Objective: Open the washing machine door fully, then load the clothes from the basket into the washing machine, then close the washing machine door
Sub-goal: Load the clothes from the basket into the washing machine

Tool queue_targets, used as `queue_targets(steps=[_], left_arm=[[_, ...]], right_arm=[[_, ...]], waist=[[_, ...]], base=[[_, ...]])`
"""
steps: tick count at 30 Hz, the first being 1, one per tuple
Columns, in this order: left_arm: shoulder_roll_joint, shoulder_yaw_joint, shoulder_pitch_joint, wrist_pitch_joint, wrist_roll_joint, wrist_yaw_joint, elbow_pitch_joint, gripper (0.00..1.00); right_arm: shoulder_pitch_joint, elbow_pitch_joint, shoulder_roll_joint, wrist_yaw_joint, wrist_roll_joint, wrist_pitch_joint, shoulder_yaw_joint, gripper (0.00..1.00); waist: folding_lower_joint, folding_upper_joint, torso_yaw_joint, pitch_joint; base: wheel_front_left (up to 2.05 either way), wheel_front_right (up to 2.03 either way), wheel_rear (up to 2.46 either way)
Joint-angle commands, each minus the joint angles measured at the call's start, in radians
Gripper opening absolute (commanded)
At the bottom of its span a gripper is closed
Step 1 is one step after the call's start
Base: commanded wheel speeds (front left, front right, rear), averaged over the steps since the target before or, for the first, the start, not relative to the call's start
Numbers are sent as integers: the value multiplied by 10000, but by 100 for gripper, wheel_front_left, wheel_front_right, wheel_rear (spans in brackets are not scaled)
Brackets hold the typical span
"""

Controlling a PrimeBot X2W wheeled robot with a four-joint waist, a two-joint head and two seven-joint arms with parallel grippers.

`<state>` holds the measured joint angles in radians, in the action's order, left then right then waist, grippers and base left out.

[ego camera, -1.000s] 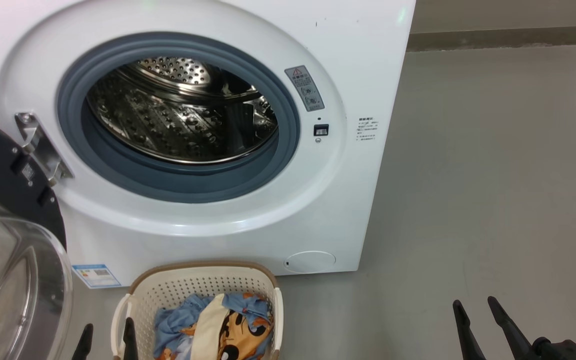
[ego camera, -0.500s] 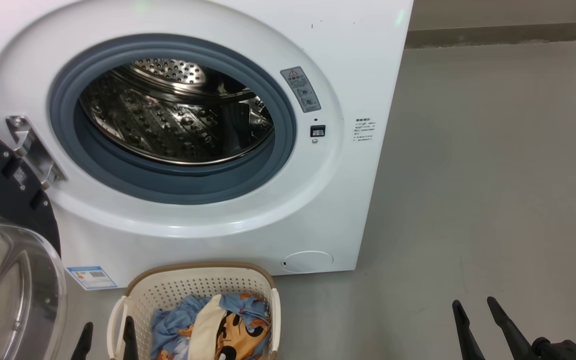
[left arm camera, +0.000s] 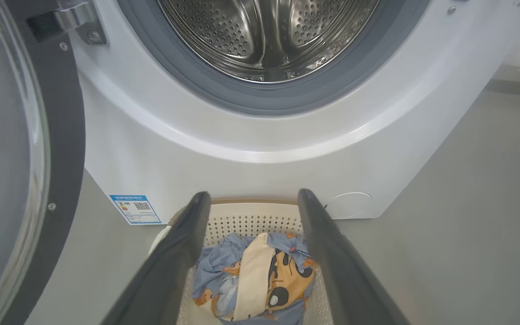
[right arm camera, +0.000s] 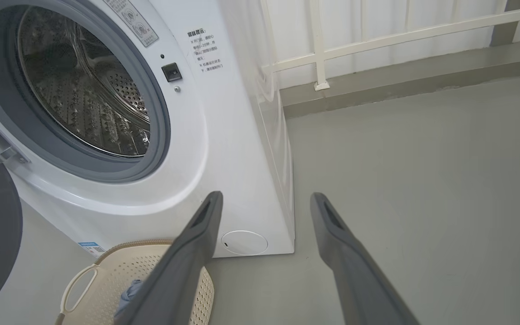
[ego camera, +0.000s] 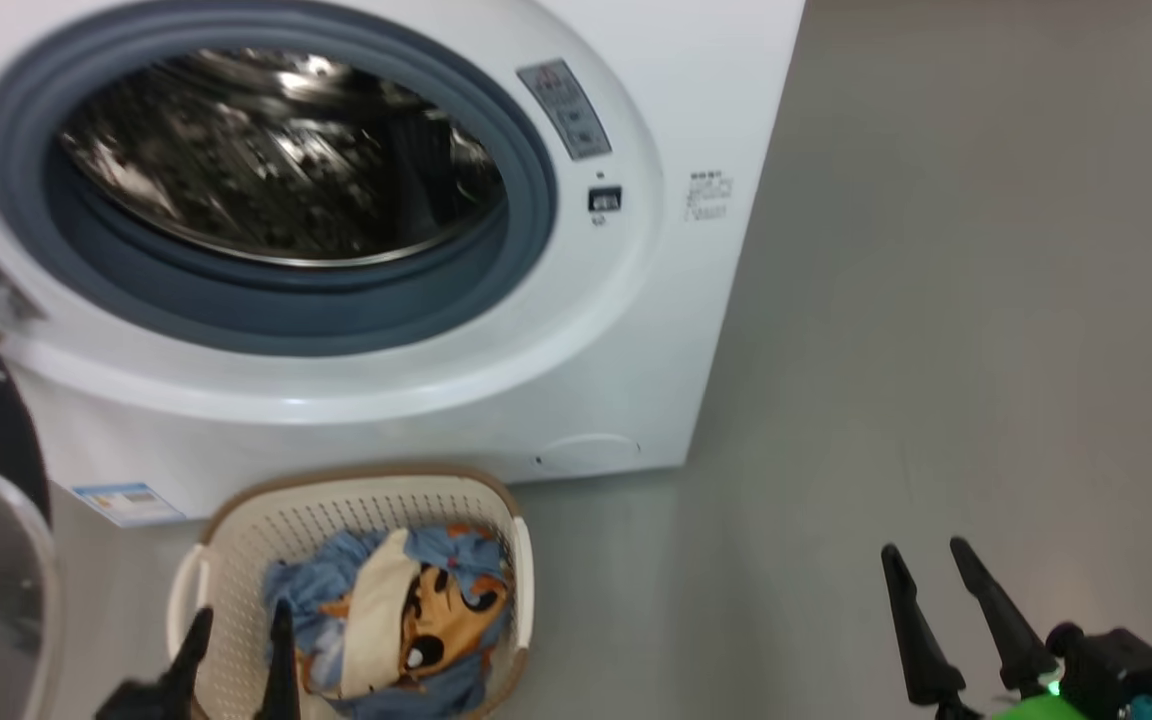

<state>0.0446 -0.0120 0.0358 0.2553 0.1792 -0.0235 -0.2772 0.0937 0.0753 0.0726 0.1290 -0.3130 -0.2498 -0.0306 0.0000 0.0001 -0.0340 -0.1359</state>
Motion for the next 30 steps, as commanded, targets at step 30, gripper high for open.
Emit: queue_targets(steps=[30], left_arm=[[1407, 656, -6543, -1425, 1090, -887, -7498, 100]], right_arm=[[-2523, -422, 171, 17, -757, -120, -419, 100]], waist=[[0, -1, -1948, -5448]], base=[[0, 0, 0]])
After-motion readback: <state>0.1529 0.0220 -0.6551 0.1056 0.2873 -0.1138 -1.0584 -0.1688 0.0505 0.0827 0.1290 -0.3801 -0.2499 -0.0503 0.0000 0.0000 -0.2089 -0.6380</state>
